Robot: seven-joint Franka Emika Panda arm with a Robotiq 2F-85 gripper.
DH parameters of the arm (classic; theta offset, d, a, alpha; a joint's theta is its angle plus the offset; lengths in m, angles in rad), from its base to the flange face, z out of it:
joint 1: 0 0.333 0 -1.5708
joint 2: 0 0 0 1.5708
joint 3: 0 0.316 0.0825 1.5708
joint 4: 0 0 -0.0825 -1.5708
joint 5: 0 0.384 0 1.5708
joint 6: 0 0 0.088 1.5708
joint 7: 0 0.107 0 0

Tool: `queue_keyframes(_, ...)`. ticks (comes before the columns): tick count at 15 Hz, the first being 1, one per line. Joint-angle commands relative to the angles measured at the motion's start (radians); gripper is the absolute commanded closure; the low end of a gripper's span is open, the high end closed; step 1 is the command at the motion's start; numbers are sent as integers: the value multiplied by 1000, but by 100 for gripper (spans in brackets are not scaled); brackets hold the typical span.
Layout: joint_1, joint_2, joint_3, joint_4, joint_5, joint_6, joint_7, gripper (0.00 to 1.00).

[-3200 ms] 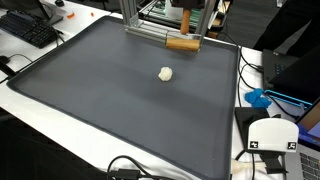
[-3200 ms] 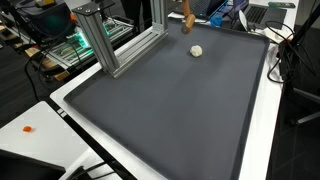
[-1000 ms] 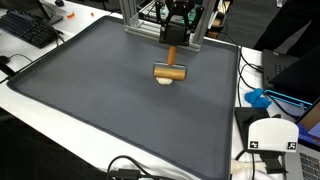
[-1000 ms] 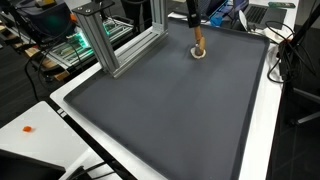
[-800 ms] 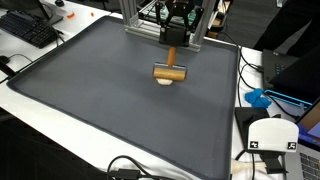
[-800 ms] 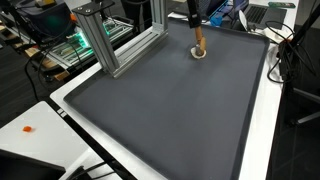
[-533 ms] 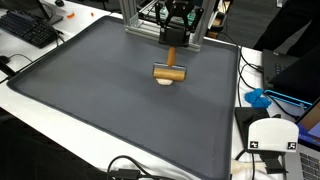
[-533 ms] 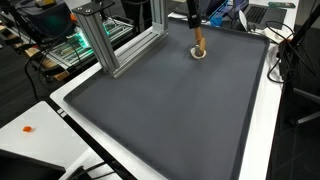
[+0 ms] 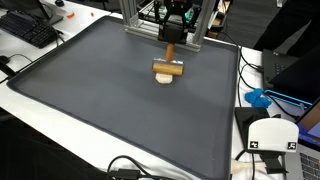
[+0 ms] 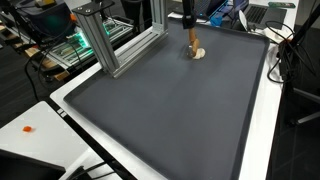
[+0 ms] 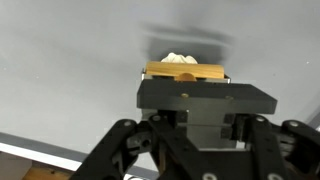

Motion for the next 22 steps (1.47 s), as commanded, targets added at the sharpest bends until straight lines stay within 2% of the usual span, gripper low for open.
queue_keyframes(1, 4, -5, -8, -10, 29, -59, -27, 65)
queue_keyframes(13, 6, -4, -6, 6, 47, -109, -42, 65)
queue_keyframes(22, 10, 48, -3, 3, 29, 93, -1, 65)
